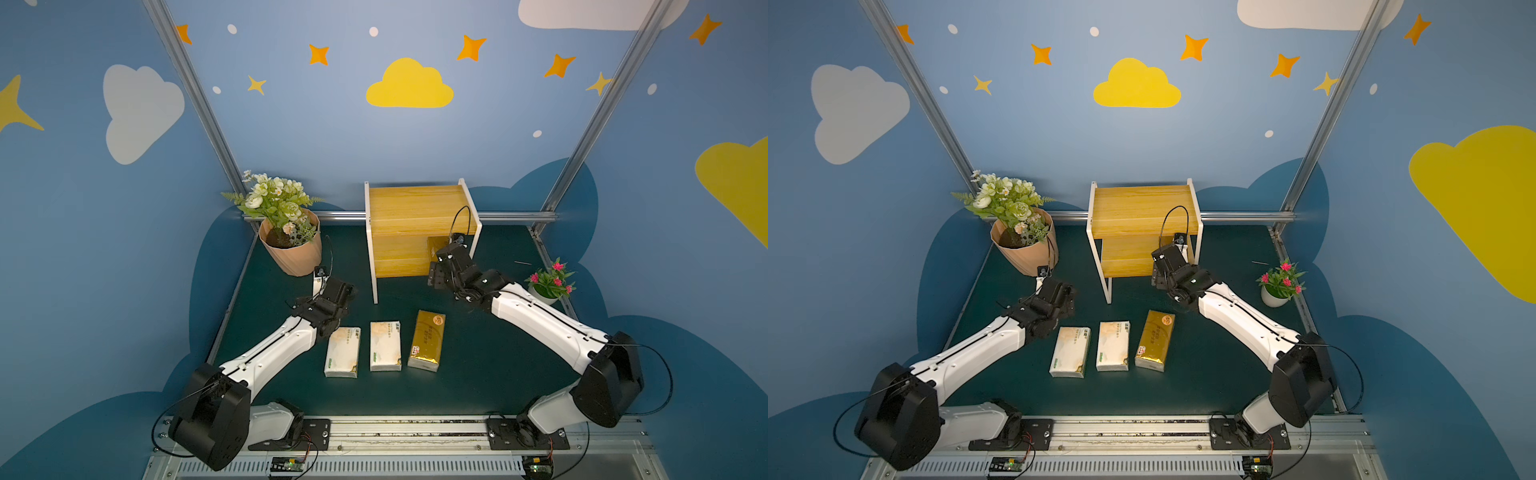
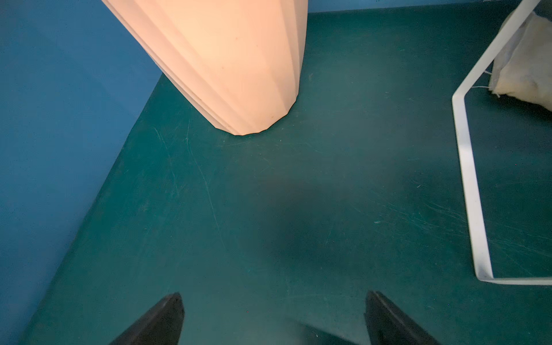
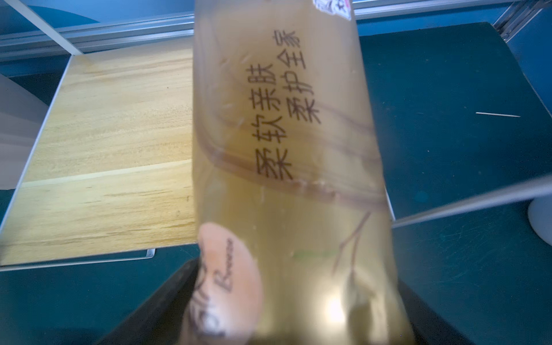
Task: Place the tissue boxes on the shelf by color
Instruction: Place a box of tissues on the shelf, then adjust the box of tissues on the shelf.
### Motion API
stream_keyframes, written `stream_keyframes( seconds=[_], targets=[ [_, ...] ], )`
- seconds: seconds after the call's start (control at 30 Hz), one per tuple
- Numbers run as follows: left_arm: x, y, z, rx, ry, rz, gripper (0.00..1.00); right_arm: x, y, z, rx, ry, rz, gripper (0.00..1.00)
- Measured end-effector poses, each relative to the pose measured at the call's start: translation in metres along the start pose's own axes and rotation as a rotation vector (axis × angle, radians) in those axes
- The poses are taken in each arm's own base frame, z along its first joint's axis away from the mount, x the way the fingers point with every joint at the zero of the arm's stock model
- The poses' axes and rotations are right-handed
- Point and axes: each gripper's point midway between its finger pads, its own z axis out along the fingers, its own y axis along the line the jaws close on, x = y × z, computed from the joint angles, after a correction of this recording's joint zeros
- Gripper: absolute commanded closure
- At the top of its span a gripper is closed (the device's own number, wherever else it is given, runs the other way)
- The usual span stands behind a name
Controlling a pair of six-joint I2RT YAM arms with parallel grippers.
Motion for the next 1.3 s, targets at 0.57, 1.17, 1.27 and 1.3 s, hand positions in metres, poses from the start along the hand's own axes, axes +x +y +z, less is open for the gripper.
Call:
stream_keyframes(
  seconds=[0.57,1.17,1.27,1.3],
  targets=[
    [0.003,-0.003,0.002,0.009,0.014,0.006,0.00,0.010,0.009,-0.057,-0.124,-0.028,0.041,0.76],
    [0.007,-0.008,0.002,0.036,0.032,-0.002,0.00,0.028,-0.019,-0.015,0.018,0.019,0.081,0.86],
    [0.011,-0.010,0.002,0.054,0.051,0.003,0.00,0.022,-0.022,-0.011,0.032,0.012,0.082,0.85],
    [0.013,-0.012,0.001,0.064,0.059,0.006,0.00,0.020,-0.025,-0.010,0.042,0.010,0.083,0.85]
  ],
)
